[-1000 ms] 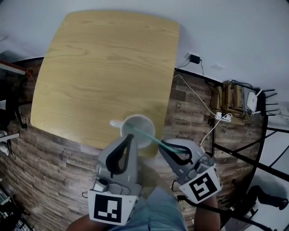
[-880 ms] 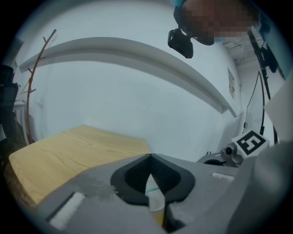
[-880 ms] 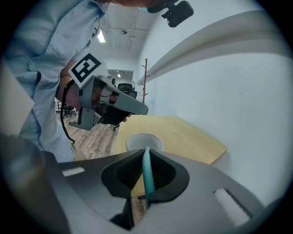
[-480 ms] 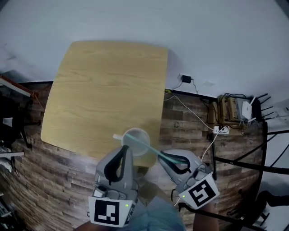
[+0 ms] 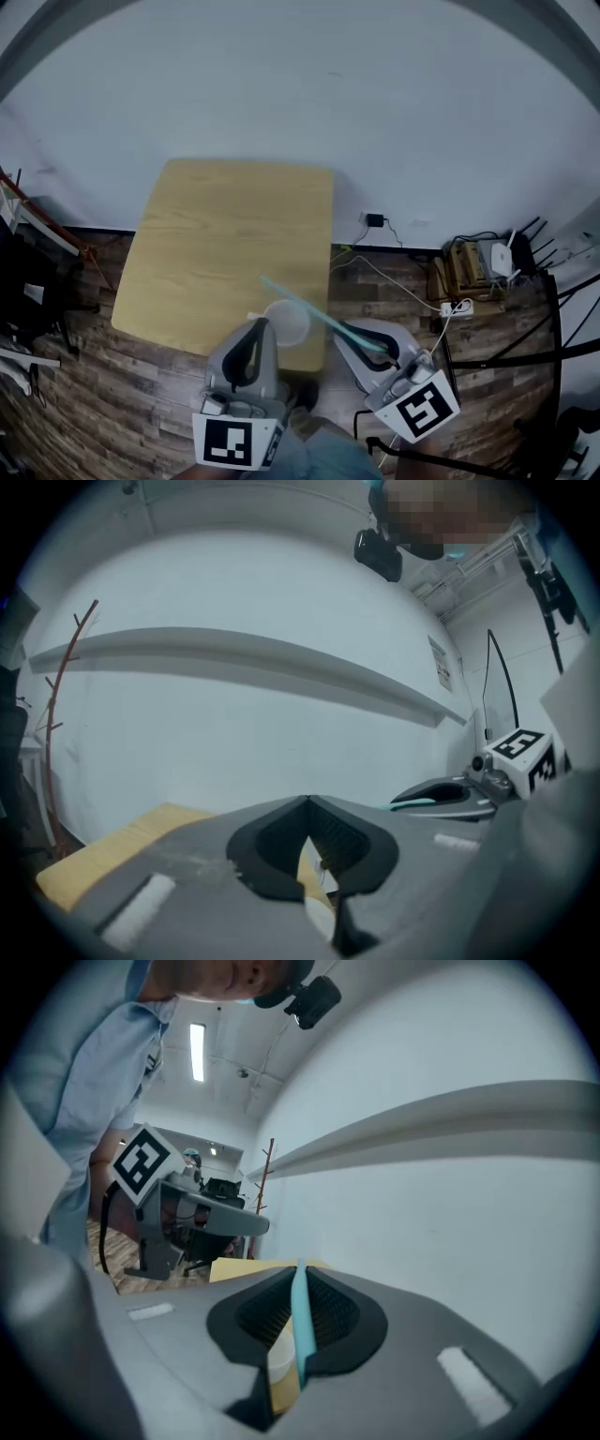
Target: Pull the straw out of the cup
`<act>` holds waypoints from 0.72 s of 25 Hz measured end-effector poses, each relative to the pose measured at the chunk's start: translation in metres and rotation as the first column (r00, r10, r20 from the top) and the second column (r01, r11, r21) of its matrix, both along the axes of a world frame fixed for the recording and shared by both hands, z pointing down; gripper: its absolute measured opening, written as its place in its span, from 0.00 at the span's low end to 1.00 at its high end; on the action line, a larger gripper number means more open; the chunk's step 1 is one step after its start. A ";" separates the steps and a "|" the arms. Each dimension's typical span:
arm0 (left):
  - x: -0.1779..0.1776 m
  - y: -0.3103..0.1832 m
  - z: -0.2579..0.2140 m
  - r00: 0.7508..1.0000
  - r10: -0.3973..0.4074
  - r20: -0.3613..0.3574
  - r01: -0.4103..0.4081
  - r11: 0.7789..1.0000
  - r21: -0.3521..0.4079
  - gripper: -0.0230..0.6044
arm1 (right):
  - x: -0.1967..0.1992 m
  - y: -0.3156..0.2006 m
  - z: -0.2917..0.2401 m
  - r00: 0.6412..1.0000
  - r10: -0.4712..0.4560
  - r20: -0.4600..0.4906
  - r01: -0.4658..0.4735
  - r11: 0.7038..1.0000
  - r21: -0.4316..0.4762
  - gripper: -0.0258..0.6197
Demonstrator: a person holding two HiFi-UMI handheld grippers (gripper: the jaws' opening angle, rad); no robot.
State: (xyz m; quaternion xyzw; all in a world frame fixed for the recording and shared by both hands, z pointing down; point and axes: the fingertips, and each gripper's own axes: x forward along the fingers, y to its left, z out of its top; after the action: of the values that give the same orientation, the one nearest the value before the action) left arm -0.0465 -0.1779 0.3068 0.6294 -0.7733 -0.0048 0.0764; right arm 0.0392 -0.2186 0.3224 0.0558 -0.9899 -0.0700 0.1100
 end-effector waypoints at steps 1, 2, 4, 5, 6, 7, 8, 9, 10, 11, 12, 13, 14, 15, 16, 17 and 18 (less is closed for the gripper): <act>-0.001 0.001 -0.006 1.000 -0.001 0.009 0.001 1.000 0.015 0.07 | -0.001 0.000 -0.011 0.999 0.011 0.030 -0.012 1.000 0.007 0.10; -0.003 0.001 -0.011 1.000 -0.002 0.017 0.002 1.000 0.028 0.07 | -0.002 0.001 -0.021 0.998 0.019 0.058 -0.020 1.000 0.012 0.10; -0.006 0.003 -0.022 1.000 -0.005 0.030 0.004 0.999 0.047 0.07 | -0.003 0.003 -0.038 0.994 0.030 0.103 -0.032 0.999 0.022 0.10; -0.008 0.004 -0.027 0.999 -0.005 0.037 0.003 0.998 0.056 0.07 | -0.004 0.004 -0.045 0.993 0.036 0.115 -0.039 0.999 0.027 0.10; -0.009 0.004 -0.031 0.999 -0.004 0.045 0.001 0.998 0.064 0.07 | -0.006 0.005 -0.051 0.992 0.042 0.120 -0.046 0.998 0.033 0.10; -0.011 0.005 -0.036 0.999 0.000 0.053 -0.003 0.997 0.072 0.07 | -0.008 0.006 -0.055 0.991 0.049 0.123 -0.054 0.998 0.040 0.10; -0.013 0.005 -0.039 0.998 0.004 0.062 -0.009 0.997 0.081 0.07 | -0.011 0.007 -0.059 0.991 0.057 0.125 -0.064 0.997 0.049 0.10; -0.016 0.005 -0.042 0.998 0.008 0.069 -0.014 0.996 0.088 0.07 | -0.015 0.009 -0.063 0.990 0.067 0.128 -0.075 0.996 0.056 0.10; -0.018 0.006 -0.045 0.997 0.012 0.072 -0.019 0.995 0.093 0.07 | -0.019 0.011 -0.066 0.988 0.079 0.132 -0.087 0.994 0.060 0.10; -0.020 0.008 -0.048 0.997 0.017 0.075 -0.024 0.995 0.096 0.07 | -0.024 0.013 -0.069 0.986 0.092 0.138 -0.101 0.993 0.060 0.10; -0.022 0.009 -0.051 0.997 0.022 0.080 -0.030 0.995 0.099 0.07 | -0.027 0.015 -0.073 0.984 0.107 0.145 -0.116 0.992 0.056 0.10; -0.023 0.010 -0.054 0.996 0.028 0.088 -0.037 0.994 0.104 0.07 | -0.030 0.017 -0.076 0.981 0.122 0.153 -0.132 0.990 0.053 0.10; -0.024 0.010 -0.057 0.995 0.035 0.094 -0.046 0.993 0.110 0.07 | -0.033 0.018 -0.080 0.978 0.136 0.160 -0.146 0.988 0.052 0.10; -0.024 0.009 -0.060 0.994 0.043 0.098 -0.054 0.992 0.114 0.07 | -0.035 0.019 -0.082 0.975 0.148 0.164 -0.159 0.986 0.053 0.10; -0.024 0.008 -0.061 0.994 0.051 0.100 -0.062 0.991 0.115 0.07 | -0.037 0.020 -0.084 0.973 0.160 0.164 -0.170 0.984 0.055 0.10; -0.024 0.008 -0.062 0.993 0.059 0.101 -0.070 0.991 0.116 0.07 | -0.039 0.021 -0.086 0.971 0.170 0.165 -0.181 0.982 0.057 0.10; -0.024 0.008 -0.063 0.992 0.066 0.103 -0.078 0.990 0.116 0.07 | -0.040 0.022 -0.087 0.969 0.179 0.168 -0.191 0.980 0.061 0.10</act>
State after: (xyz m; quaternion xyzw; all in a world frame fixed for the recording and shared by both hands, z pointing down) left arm -0.0702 -0.1703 0.2436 0.6600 -0.7511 -0.0172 0.0002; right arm -0.0008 -0.1968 0.2350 0.1576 -0.9826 -0.0926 0.0333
